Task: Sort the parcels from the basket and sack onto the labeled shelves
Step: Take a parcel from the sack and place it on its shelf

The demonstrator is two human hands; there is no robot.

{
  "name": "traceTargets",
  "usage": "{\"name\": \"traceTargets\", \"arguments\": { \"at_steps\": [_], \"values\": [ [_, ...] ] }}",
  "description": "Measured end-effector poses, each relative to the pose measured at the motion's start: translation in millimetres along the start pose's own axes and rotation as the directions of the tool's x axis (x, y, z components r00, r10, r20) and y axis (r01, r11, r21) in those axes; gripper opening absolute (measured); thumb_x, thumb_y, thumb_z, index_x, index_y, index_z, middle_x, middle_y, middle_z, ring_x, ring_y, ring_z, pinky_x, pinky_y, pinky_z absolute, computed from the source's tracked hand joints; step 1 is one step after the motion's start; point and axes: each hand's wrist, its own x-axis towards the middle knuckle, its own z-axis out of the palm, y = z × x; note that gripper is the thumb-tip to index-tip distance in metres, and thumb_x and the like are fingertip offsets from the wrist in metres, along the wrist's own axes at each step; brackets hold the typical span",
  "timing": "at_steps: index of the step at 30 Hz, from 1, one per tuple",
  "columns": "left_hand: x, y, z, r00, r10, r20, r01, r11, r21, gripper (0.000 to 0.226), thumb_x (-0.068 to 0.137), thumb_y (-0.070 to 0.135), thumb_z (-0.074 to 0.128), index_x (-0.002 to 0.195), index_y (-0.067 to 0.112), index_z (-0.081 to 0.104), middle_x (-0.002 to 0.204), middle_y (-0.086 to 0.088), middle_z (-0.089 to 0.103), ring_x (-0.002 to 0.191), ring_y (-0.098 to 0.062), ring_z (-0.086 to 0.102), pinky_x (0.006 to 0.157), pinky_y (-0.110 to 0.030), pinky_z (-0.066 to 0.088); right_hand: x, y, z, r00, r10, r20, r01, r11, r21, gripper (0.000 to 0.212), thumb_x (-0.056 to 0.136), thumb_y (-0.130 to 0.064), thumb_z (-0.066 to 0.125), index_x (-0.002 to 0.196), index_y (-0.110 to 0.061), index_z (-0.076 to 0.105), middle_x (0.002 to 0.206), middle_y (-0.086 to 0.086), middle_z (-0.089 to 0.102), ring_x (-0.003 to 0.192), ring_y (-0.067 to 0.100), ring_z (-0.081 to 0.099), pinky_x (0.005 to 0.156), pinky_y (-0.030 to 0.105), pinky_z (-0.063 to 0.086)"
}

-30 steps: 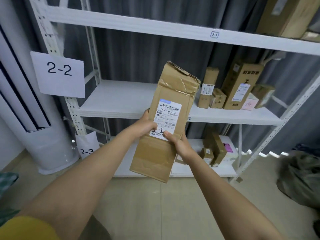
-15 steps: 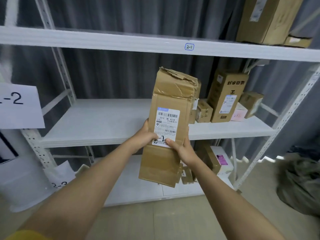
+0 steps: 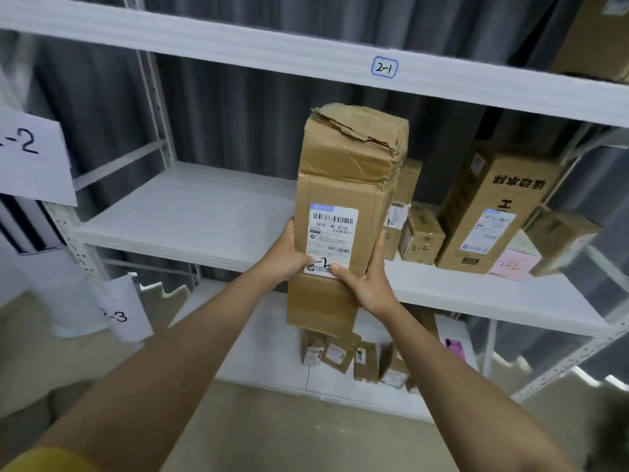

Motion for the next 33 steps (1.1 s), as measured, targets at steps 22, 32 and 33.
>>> {"name": "traceTargets", "arguments": {
  "at_steps": [22, 32, 33],
  "values": [
    [83.2, -13.7, -5.9, 0.988, 0.101, -0.114, -0.087, 0.989, 0.121, 0.077, 0.079, -0.01, 0.066, 0.136, 0.028, 0.03, 0.125, 0.0, 0.057, 0.116, -0.016, 0.056, 0.094, -0.033, 0.051, 85.4, 22.0, 5.7, 0.996, -0.04, -0.079, 0.044, 0.998, 0.054, 0.135, 0.052, -0.065, 0.085, 0.148, -0.048, -0.008, 0.157, -0.008, 0.027, 0.14, 0.012, 0.036, 0.112, 0.049, 0.037],
    [97.9, -18.3, 3.1, 0.992, 0.109, -0.061, -0.095, 0.976, 0.194, 0.073, 0.086, -0.004, 0.062, 0.142, 0.023, 0.024, 0.121, 0.01, 0.051, 0.114, -0.008, 0.05, 0.089, -0.019, 0.041, 98.0, 40.1, 1.6, 0.996, -0.012, -0.084, 0.016, 0.999, 0.047, 0.13, 0.056, -0.056, 0.087, 0.149, -0.044, -0.003, 0.154, -0.004, 0.033, 0.134, 0.014, 0.045, 0.107, 0.049, 0.044],
    [98.4, -18.4, 4.1, 0.993, 0.106, -0.052, -0.094, 0.976, 0.195, 0.072, 0.087, -0.003, 0.061, 0.142, 0.023, 0.023, 0.121, 0.01, 0.05, 0.113, -0.006, 0.05, 0.09, -0.019, 0.04, 98.8, 41.6, 1.7, 0.996, -0.014, -0.085, 0.018, 0.999, 0.047, 0.128, 0.058, -0.054, 0.086, 0.149, -0.043, -0.004, 0.154, -0.003, 0.033, 0.134, 0.014, 0.045, 0.107, 0.048, 0.043]
  ]
}}
